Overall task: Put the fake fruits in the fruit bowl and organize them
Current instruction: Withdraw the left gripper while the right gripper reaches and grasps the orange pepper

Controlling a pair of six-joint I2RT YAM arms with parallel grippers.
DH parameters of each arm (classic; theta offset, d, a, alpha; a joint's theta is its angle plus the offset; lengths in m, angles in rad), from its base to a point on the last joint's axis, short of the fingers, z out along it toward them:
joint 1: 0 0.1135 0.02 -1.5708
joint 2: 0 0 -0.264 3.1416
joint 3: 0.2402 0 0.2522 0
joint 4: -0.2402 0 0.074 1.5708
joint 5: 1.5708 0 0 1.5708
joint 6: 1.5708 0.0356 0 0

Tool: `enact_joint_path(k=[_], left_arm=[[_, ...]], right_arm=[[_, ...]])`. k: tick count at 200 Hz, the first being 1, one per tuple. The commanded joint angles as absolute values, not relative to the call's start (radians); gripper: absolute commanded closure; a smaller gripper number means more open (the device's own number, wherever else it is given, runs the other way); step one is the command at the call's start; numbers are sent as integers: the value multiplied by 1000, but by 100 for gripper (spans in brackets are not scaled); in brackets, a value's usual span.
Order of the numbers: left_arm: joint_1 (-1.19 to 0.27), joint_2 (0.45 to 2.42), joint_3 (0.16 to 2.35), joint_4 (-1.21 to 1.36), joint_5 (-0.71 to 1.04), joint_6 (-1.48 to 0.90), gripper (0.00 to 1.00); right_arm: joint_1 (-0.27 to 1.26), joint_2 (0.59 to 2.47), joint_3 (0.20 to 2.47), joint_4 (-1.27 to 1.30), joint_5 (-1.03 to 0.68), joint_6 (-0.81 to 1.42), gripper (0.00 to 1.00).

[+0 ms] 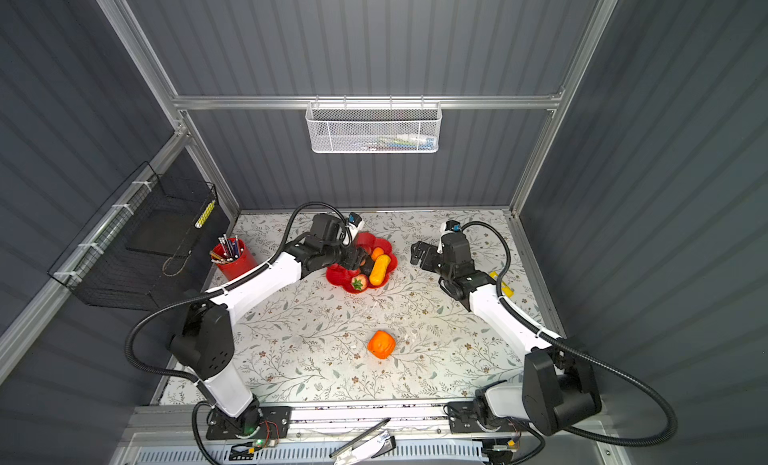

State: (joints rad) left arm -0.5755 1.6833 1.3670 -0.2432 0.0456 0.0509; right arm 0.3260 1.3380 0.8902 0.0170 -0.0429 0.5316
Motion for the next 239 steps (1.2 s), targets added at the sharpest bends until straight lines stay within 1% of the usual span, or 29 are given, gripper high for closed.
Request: enact_joint_path(k=[1,30,47,61,109,141,170,207,220,239], left_arm=[[-580,1570,1312,-144,-17,13,27],[-578,1424,1186,-38,-164,-20,18],[-577,1337,1091,25,-248,-42,10],[-575,1278,1017,72,-299,-48,1],[-572,1169,887,53,-458,-99,0],[-569,1113,828,51,-524,-120,0],[-567,1082,808,31,-545,-124,0],[-566,1057,792,21,-562,-126,0],[-566,1048,790,18,-565,-127,0],[-565,1039,787,10,-568,-128,0]], right_arm=[[323,1349,899,-42,-98,518,1],[347,1362,889,-125,-149,485,1],[385,1355,872,-175,-161,454,1],[432,1342,853,-214,-167,432,1],[662,1297,799,-345,-155,410,1],[815,1276,770,-417,-95,431,1],[934,1296,773,-471,-6,454,1],[1033,1374,835,-520,114,435,1],[1051,1413,863,-532,161,423,1],[1067,1460,888,-532,181,412,1]])
